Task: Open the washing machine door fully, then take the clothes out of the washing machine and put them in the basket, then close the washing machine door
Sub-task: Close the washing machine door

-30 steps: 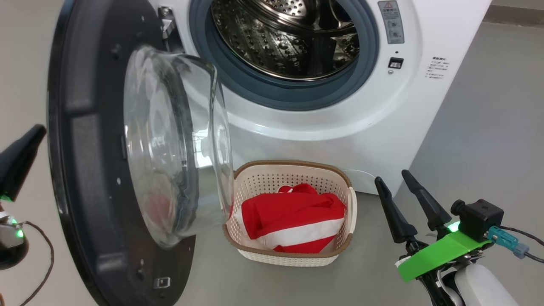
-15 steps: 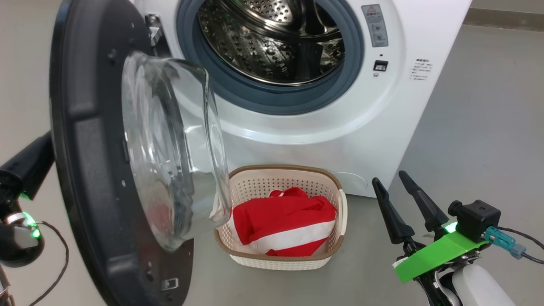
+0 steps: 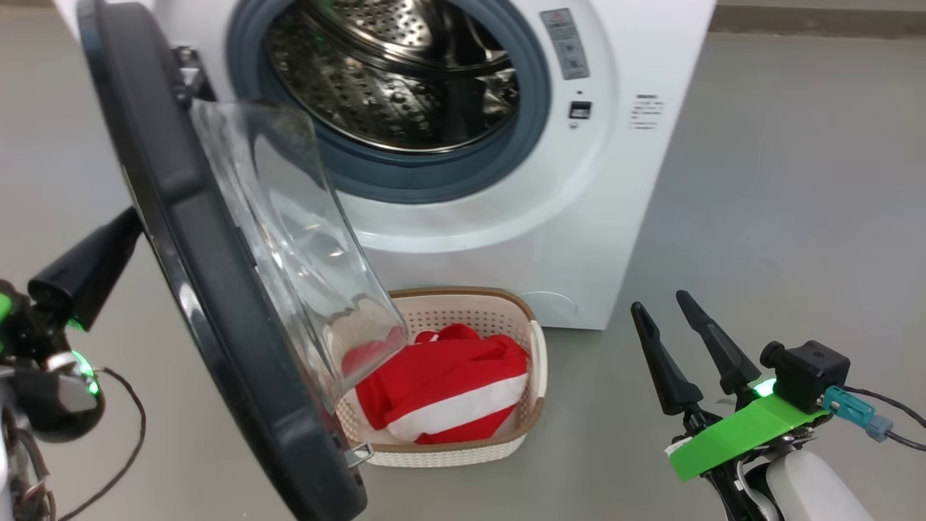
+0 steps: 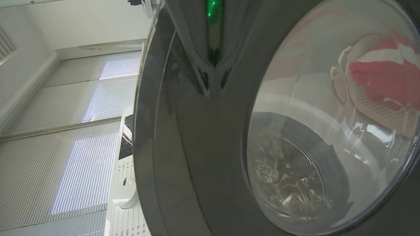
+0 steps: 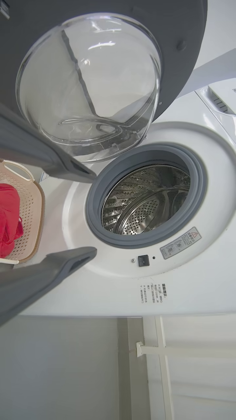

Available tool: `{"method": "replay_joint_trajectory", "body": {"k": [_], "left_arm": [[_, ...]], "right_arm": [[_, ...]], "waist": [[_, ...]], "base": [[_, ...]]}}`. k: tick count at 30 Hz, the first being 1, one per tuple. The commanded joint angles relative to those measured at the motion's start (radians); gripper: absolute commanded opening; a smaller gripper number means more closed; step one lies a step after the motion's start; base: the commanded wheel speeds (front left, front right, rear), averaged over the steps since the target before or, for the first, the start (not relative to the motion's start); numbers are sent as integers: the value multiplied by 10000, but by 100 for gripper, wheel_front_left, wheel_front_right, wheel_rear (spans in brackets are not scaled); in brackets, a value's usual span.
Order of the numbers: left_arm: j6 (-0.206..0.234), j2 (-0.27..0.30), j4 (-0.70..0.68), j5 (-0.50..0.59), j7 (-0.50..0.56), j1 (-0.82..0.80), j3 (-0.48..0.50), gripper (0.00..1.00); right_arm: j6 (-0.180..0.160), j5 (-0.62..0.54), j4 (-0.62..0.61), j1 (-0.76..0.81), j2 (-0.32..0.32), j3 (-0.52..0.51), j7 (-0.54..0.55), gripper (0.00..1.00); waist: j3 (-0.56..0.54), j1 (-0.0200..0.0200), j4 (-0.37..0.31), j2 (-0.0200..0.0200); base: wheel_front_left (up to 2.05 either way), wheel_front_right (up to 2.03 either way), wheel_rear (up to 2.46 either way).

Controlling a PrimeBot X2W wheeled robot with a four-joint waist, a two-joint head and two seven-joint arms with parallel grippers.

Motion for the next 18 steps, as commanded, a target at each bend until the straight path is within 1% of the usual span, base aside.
{"method": "replay_joint_trajectory", "body": {"k": [1, 8, 10, 14, 18], "left_arm": [[-41, 242, -204, 110, -7, -601, 201, 0], [-256, 79, -45, 119, -199, -906, 245, 0], [-325, -49, 6, 61, -291, -1030, 303, 0], [-303, -359, 43, -65, -429, -1308, 306, 0], [-448, -431, 211, 40, -614, -1556, 280, 0]], "right_arm": [[16, 146, -265, -178, -7, 160, -48, 100], [16, 144, -306, -282, -14, 84, -48, 100], [16, 142, -322, -315, -17, 79, -48, 100], [16, 130, -343, -374, -22, 81, -48, 100], [16, 115, -378, -468, 22, 86, -48, 100]], "waist": [[121, 0, -364, 0], [367, 0, -1019, 0], [432, 0, -1182, 0], [557, 0, -1464, 0], [720, 0, -1766, 0]], "base": [[0, 0, 0], [0, 0, 0], [0, 0, 0], [0, 0, 0], [0, 0, 0]]}}
